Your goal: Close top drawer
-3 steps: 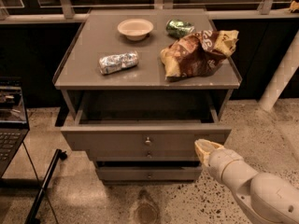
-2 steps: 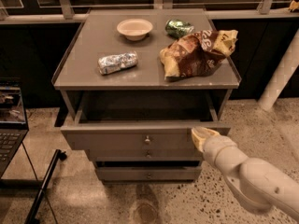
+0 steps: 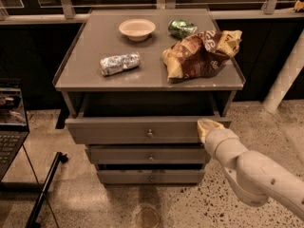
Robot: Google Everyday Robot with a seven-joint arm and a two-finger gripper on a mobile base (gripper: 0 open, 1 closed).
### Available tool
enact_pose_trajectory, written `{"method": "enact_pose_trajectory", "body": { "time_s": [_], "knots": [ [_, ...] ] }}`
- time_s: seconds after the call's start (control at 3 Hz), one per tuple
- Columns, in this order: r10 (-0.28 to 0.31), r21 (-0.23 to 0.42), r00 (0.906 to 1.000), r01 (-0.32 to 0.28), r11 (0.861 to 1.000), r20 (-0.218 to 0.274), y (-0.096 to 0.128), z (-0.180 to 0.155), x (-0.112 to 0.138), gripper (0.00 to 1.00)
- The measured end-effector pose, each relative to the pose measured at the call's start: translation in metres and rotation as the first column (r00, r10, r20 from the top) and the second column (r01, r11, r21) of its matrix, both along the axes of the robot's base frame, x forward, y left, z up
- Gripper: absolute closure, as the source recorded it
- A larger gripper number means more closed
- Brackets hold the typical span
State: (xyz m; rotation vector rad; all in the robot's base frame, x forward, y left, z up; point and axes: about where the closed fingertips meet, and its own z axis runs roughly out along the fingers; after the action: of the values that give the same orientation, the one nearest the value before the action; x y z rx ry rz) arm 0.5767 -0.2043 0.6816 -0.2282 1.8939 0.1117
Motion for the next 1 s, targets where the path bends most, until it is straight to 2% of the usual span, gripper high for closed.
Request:
{"method": "enact_pose_trajectory", "body": {
  "time_s": [0.33,1.0],
  "knots": [
    [-0.075,-0.026,0.9971,0.075,0.997,0.011,-0.0179,0.0031,0.0078,1.00],
    [-0.070,-0.032,0.9971,0.071,0.997,0.029,-0.0140,0.0039,0.0144,1.00]
  ]
}}
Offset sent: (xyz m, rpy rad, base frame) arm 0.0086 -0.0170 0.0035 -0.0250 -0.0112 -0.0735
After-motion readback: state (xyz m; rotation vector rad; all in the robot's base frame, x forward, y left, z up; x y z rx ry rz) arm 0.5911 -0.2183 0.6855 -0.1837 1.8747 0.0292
